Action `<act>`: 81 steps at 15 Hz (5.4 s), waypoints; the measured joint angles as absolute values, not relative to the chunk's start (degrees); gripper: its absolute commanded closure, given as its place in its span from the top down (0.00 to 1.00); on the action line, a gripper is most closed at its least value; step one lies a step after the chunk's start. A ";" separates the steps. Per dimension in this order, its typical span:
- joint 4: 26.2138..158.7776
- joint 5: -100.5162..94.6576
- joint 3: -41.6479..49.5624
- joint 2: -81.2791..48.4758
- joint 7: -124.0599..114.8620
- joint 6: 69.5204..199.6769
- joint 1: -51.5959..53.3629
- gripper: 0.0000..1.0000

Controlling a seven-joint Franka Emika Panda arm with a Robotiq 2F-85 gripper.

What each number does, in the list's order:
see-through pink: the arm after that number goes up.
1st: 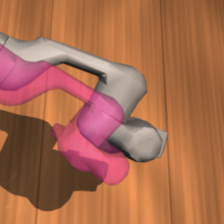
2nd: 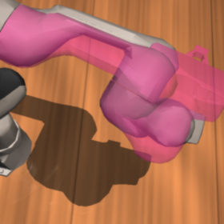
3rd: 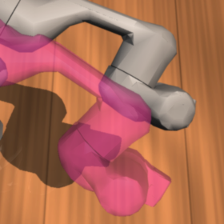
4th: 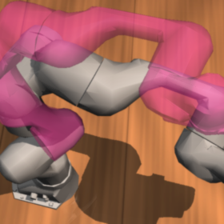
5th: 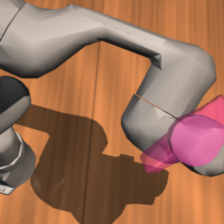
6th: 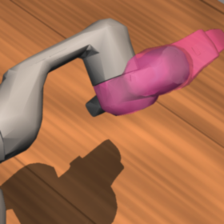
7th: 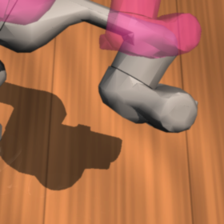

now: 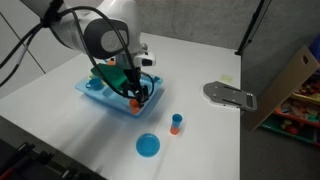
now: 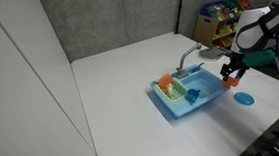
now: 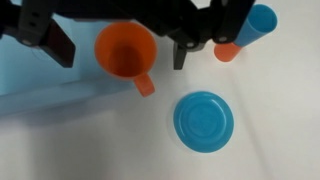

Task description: Put the orange mug cup in the sink

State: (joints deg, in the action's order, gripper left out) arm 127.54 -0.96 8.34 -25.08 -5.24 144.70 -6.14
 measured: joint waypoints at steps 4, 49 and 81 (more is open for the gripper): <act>127.08 -0.46 7.97 -25.79 -4.54 145.39 -6.25 1.00; 112.37 -4.34 4.58 -33.10 -13.14 133.89 2.34 0.34; 98.34 -3.94 4.79 -45.27 -10.80 132.12 0.71 1.00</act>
